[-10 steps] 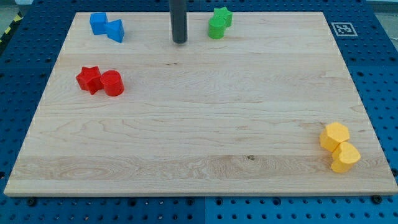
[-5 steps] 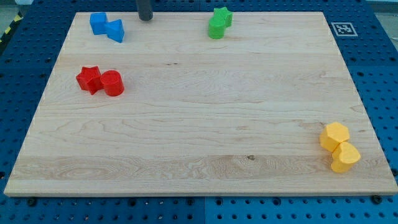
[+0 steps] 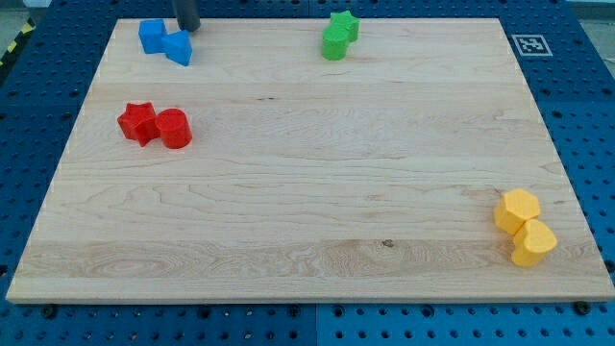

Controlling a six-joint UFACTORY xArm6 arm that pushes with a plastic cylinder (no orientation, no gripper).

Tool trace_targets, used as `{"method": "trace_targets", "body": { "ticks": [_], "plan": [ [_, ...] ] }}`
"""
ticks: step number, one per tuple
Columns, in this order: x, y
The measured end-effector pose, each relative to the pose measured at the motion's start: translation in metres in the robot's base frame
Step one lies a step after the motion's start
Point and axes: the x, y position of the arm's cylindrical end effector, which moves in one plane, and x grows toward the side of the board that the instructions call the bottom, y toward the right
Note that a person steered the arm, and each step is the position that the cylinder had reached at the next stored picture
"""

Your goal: Push the blue triangle down a bit

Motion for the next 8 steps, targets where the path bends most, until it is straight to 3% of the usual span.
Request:
{"method": "trace_targets", "body": {
  "ticks": [3, 6, 8],
  "plan": [
    [0.018, -0.025],
    [0.042, 0.018],
    [0.051, -0.008]
  ]
}}
